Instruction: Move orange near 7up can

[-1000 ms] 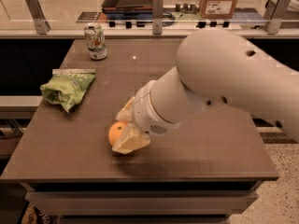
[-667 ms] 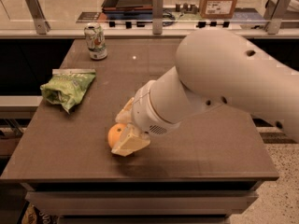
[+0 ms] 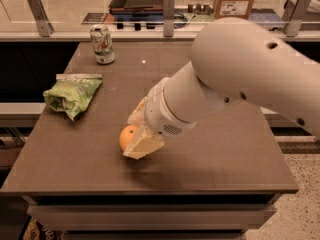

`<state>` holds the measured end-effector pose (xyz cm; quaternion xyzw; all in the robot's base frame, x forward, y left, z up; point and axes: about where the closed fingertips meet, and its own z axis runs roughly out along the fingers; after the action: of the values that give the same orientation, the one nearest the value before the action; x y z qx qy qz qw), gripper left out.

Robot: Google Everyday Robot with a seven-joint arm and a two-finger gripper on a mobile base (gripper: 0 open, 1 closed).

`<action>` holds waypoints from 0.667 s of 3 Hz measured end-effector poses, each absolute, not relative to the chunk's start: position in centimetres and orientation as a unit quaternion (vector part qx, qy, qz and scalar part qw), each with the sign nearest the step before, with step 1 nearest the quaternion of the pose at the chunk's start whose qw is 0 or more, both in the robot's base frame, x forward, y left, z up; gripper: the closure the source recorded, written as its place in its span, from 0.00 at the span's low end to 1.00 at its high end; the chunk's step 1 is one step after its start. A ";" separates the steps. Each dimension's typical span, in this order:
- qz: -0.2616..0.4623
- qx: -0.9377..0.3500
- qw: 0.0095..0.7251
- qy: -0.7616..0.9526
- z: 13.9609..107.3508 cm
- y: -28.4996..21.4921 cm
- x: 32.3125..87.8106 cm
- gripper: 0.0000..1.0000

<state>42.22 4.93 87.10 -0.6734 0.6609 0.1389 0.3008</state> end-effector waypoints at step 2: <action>0.127 -0.636 0.315 0.693 90.7 2.0 49.6 1.00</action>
Offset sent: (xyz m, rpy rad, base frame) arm 0.1346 -0.0484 0.0718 0.0545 0.0174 -0.2065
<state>49.60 2.03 90.71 -0.6358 0.6931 0.1274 0.3148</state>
